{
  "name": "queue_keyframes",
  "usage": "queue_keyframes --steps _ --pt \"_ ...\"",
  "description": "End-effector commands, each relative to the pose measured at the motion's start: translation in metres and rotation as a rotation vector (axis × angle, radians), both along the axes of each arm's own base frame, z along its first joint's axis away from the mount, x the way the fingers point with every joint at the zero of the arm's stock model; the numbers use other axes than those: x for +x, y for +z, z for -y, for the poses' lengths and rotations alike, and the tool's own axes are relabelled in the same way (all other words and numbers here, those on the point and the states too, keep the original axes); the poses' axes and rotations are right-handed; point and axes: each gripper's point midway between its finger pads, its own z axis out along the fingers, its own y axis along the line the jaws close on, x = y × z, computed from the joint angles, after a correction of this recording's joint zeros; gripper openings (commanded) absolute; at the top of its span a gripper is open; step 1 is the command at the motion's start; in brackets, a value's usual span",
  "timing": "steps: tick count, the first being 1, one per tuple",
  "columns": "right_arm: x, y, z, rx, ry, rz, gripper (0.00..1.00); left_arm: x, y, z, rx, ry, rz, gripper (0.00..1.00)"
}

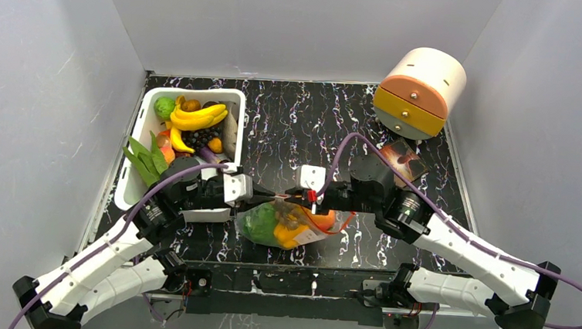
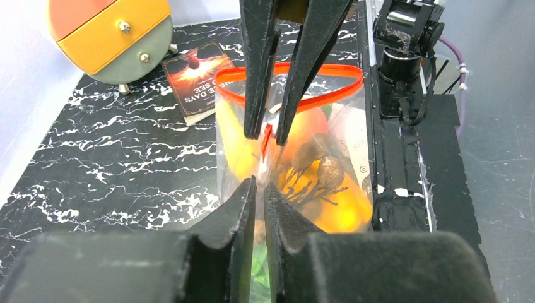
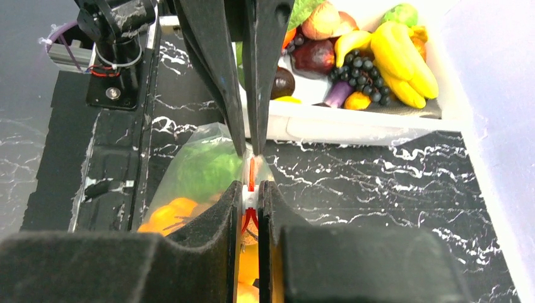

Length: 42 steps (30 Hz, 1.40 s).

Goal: Place the food in the zip-top bag and seal the zipper
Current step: Zip the zipper food storage bag at the center of the board.

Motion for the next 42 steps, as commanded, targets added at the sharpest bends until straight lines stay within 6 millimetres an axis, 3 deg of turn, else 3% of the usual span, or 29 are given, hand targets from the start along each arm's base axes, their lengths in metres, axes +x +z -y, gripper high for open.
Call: queue_keyframes --steps 1,4,10,16,23,25,26,27,35,42 --pt "-0.001 0.027 0.006 0.065 -0.014 0.019 0.0 -0.009 0.015 -0.001 -0.056 -0.04 0.023 0.18" --pt "-0.002 0.03 0.001 0.083 0.005 0.024 0.0 -0.01 0.016 0.003 -0.051 -0.063 0.015 0.34" --pt "-0.002 0.031 -0.005 0.084 0.026 0.022 0.0 -0.006 0.012 0.011 -0.016 -0.087 -0.007 0.38" --pt "-0.002 0.028 -0.009 0.085 0.037 0.018 0.0 0.0 0.019 0.017 -0.042 -0.083 0.003 0.24" --pt "-0.002 0.026 -0.009 0.078 0.039 0.013 0.0 -0.001 0.027 0.02 -0.069 -0.098 0.006 0.23" --pt "-0.002 0.025 -0.009 0.077 0.039 0.012 0.0 -0.001 0.028 0.02 -0.073 -0.101 0.008 0.14" --pt "-0.002 0.025 -0.009 0.076 0.037 0.012 0.0 -0.001 0.03 0.02 -0.075 -0.099 0.011 0.02" --pt "-0.001 0.023 -0.008 0.07 0.032 0.009 0.0 0.0 0.031 0.02 -0.077 -0.092 0.015 0.0" --pt "0.011 0.0 0.013 -0.032 -0.081 0.006 0.0 0.001 0.045 0.007 -0.135 -0.017 0.078 0.0" --pt "0.014 -0.001 0.026 -0.057 -0.132 0.016 0.0 0.005 0.046 0.002 -0.129 0.02 0.086 0.0"
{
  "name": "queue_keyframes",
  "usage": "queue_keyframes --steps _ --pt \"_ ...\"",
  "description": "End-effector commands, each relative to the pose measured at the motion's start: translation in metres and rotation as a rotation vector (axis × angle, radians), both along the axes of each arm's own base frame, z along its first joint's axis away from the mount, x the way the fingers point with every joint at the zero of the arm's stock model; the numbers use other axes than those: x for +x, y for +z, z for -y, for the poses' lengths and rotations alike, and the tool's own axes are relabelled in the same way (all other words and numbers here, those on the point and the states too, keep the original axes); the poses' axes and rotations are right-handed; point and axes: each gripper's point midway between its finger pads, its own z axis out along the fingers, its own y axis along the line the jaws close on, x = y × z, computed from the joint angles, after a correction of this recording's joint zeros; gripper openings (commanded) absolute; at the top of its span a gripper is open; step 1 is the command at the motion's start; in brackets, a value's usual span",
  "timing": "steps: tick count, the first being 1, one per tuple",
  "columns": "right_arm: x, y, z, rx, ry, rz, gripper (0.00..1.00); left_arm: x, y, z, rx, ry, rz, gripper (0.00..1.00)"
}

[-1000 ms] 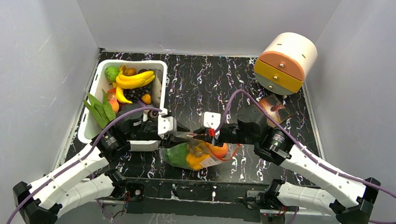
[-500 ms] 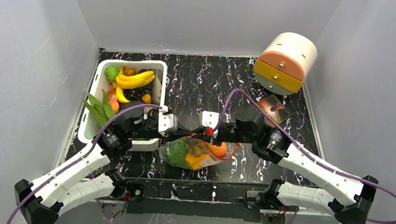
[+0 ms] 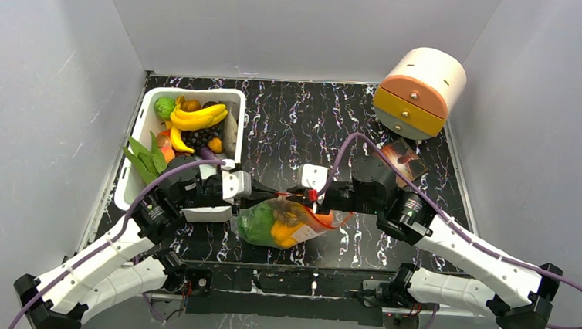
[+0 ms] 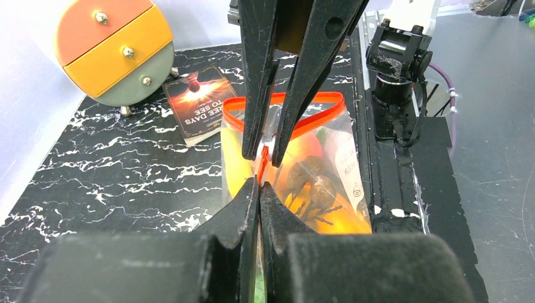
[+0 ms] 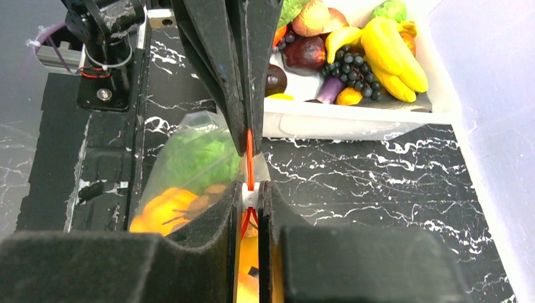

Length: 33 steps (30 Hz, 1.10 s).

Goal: Place the food in the zip-top bag and seal the zipper
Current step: Zip the zipper food storage bag at the center of the board.

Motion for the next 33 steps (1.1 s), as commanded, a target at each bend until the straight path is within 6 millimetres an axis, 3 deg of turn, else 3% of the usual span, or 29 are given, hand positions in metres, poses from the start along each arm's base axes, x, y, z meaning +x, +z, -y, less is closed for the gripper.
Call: queue_keyframes --steps 1,7,12,17,23,27,33 --pt "0.011 -0.003 0.021 -0.056 -0.097 0.012 0.0 0.004 0.028 -0.004 -0.061 0.029 0.085 0.0" --pt "0.01 -0.011 0.026 -0.094 -0.104 -0.01 0.0 0.009 0.031 -0.007 -0.085 0.07 0.095 0.0" --pt "0.008 -0.002 0.026 -0.077 -0.092 0.012 0.0 0.011 0.032 -0.008 -0.086 0.084 0.091 0.0" --pt "-0.001 0.01 0.012 -0.016 -0.016 0.006 0.0 0.012 0.032 -0.003 -0.128 0.077 0.07 0.0" --pt "-0.001 0.017 0.003 0.024 0.009 0.01 0.0 0.01 0.021 0.003 -0.102 0.042 0.043 0.32" --pt "-0.001 0.016 -0.002 0.042 0.024 -0.002 0.0 0.003 0.013 0.008 -0.078 -0.018 0.022 0.38" --pt "0.0 0.017 -0.007 0.047 0.031 -0.001 0.0 0.0 0.002 0.014 -0.026 -0.072 -0.001 0.38"
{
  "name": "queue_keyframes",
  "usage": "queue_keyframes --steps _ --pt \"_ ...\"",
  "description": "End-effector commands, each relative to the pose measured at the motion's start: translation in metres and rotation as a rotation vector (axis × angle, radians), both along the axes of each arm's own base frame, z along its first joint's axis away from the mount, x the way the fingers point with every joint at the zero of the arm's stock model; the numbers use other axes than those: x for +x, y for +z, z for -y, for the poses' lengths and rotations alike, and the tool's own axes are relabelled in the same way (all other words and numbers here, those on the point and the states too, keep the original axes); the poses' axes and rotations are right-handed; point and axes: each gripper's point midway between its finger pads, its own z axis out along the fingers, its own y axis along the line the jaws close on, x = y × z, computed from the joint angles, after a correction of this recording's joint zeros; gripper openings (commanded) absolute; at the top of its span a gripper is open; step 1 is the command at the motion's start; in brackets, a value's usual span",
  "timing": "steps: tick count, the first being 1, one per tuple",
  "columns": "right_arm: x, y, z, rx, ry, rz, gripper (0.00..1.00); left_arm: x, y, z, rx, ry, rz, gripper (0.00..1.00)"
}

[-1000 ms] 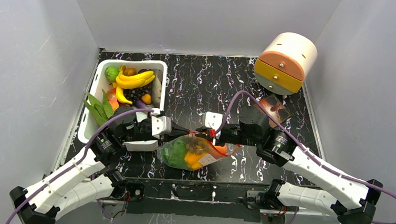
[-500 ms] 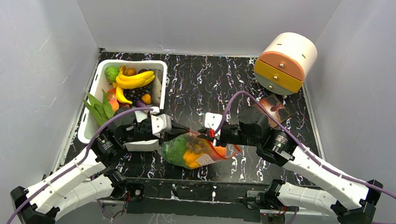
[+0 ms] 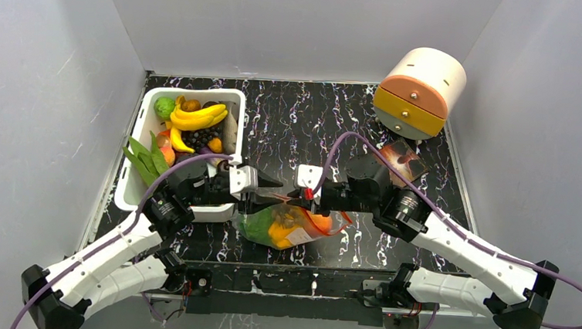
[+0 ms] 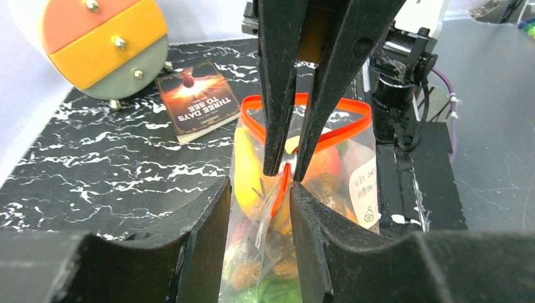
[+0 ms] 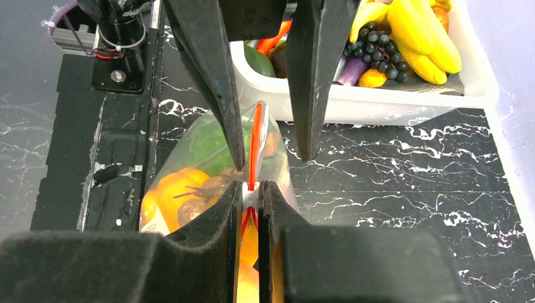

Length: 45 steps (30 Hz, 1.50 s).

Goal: Place the food in the zip-top bag and seal the zipper
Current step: Zip the zipper food storage bag at the center of the board.

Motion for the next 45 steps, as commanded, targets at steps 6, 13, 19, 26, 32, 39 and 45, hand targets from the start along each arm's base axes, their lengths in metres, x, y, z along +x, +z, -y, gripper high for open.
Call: queue_keyframes --steps 6,13,19,26,32,39,45 --pt "0.003 0.032 -0.01 0.099 0.015 0.049 0.0 -0.009 0.012 0.006 -0.004 -0.092 0.031 0.27" --pt "0.005 0.024 -0.008 0.077 -0.001 0.044 0.0 -0.009 0.014 0.006 -0.006 -0.088 0.028 0.0" --pt "0.009 0.019 -0.002 0.051 -0.031 0.049 0.0 -0.008 0.025 0.003 -0.023 -0.069 0.048 0.0" --pt "0.014 0.014 0.01 0.011 -0.081 0.063 0.0 0.004 0.036 -0.005 -0.029 0.031 0.073 0.0" --pt "0.018 0.012 0.022 -0.014 -0.125 0.069 0.0 0.011 0.042 -0.013 -0.022 0.094 0.113 0.0" --pt "0.021 0.007 0.032 -0.045 -0.165 0.061 0.0 0.02 0.044 -0.023 -0.001 0.166 0.143 0.0" --pt "0.025 0.006 0.04 -0.057 -0.2 0.064 0.0 0.027 0.034 -0.029 0.062 0.203 0.139 0.0"
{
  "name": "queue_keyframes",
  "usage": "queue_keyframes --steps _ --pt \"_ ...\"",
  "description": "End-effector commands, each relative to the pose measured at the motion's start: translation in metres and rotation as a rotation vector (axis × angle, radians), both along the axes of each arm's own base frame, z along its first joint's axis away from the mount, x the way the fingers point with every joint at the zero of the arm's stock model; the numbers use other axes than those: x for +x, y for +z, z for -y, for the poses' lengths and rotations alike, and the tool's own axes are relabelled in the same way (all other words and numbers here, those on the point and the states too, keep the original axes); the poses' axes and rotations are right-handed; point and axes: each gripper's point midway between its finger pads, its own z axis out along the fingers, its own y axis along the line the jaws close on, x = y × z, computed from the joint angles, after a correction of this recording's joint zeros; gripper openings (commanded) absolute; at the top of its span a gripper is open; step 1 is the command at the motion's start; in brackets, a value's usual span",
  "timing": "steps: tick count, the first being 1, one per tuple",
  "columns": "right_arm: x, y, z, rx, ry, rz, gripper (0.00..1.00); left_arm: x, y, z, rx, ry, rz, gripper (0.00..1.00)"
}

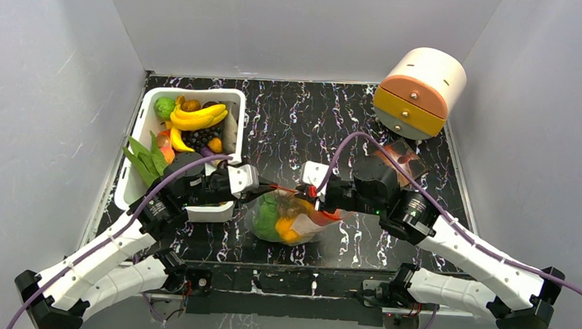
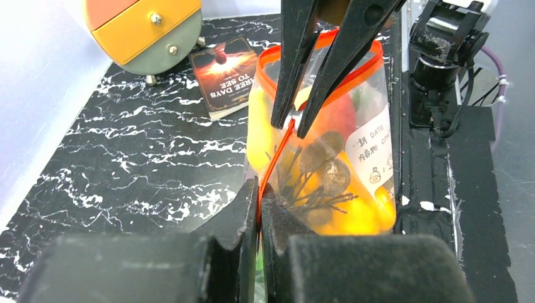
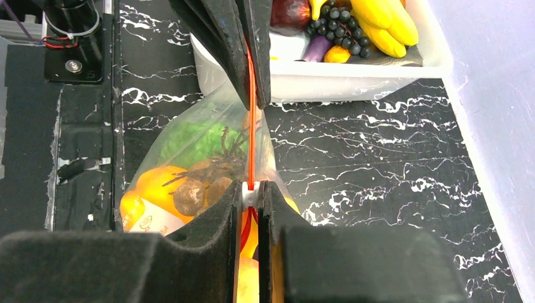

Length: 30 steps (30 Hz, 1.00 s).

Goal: Place the food in the zip-top bag and seal the zipper
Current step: Zip the zipper food storage bag at the center of the board.

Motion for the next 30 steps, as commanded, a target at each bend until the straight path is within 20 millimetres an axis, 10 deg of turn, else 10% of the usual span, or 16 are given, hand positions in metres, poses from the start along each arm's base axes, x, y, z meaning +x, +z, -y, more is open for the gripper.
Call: queue_keyframes --steps 1,27,30 --pt "0.009 0.004 0.023 -0.031 -0.093 0.016 0.0 0.014 0.03 -0.013 -0.014 0.094 0.105 0.0" --pt "0.006 0.009 0.036 -0.021 -0.111 0.004 0.0 0.011 0.033 -0.016 -0.02 0.093 0.09 0.0" --pt "0.003 0.015 0.024 0.008 -0.057 0.0 0.0 -0.006 0.023 -0.005 -0.004 -0.025 0.055 0.47"
